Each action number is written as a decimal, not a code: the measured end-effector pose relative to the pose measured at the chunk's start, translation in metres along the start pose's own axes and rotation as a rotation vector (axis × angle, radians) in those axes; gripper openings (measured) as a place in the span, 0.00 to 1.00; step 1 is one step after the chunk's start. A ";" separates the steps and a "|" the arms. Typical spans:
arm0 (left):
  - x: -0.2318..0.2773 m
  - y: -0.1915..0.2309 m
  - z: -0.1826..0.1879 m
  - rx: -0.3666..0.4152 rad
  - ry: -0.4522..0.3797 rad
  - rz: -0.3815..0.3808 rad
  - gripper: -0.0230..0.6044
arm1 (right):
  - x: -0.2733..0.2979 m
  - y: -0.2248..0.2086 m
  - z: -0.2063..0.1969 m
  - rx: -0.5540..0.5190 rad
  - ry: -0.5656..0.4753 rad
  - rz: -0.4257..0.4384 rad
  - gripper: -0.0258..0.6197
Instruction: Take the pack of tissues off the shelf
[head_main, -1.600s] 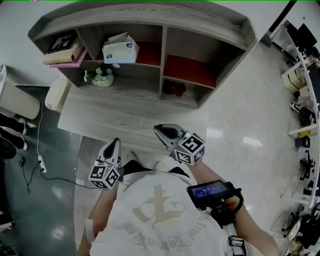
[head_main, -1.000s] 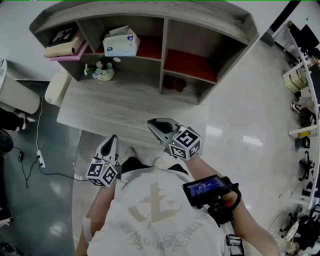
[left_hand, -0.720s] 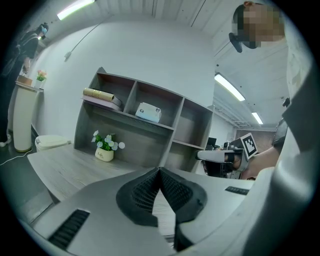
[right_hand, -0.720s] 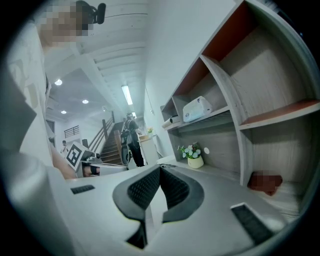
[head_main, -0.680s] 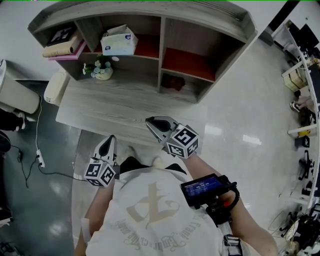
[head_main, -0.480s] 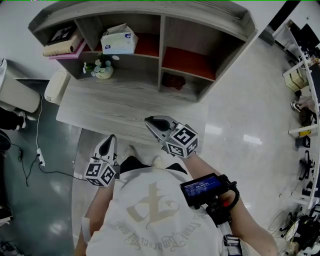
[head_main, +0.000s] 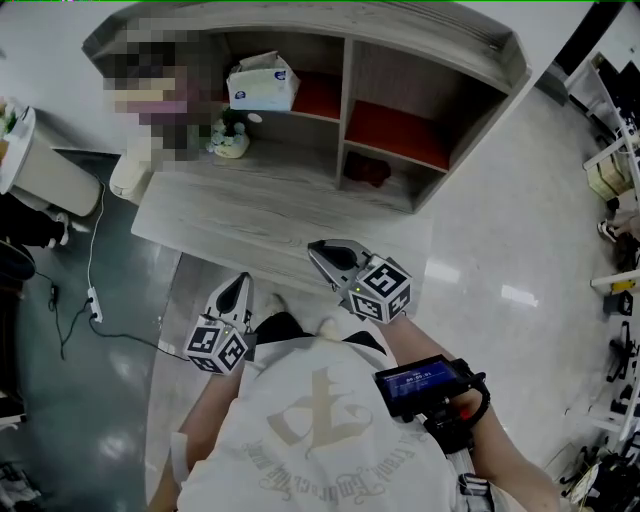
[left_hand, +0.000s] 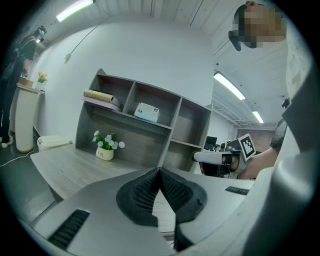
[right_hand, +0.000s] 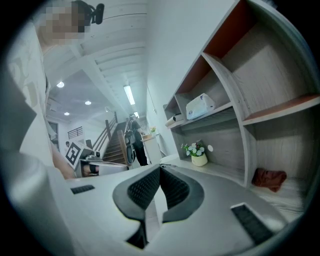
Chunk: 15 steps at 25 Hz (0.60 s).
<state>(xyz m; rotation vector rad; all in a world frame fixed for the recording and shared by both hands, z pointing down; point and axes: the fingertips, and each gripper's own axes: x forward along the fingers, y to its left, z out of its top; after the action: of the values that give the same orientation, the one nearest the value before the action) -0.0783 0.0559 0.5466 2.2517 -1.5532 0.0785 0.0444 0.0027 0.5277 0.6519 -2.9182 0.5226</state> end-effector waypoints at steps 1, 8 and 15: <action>-0.001 -0.001 0.000 0.002 0.001 -0.001 0.06 | 0.000 0.001 -0.001 0.002 0.001 0.002 0.05; -0.006 -0.001 0.000 0.005 0.011 0.005 0.06 | 0.000 0.003 -0.007 0.019 0.004 0.007 0.05; -0.006 0.000 -0.002 0.006 0.024 0.006 0.06 | 0.000 0.003 -0.012 0.035 0.009 0.000 0.05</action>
<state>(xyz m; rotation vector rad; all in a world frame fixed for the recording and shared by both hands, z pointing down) -0.0804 0.0620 0.5469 2.2422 -1.5499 0.1109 0.0438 0.0096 0.5374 0.6517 -2.9069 0.5758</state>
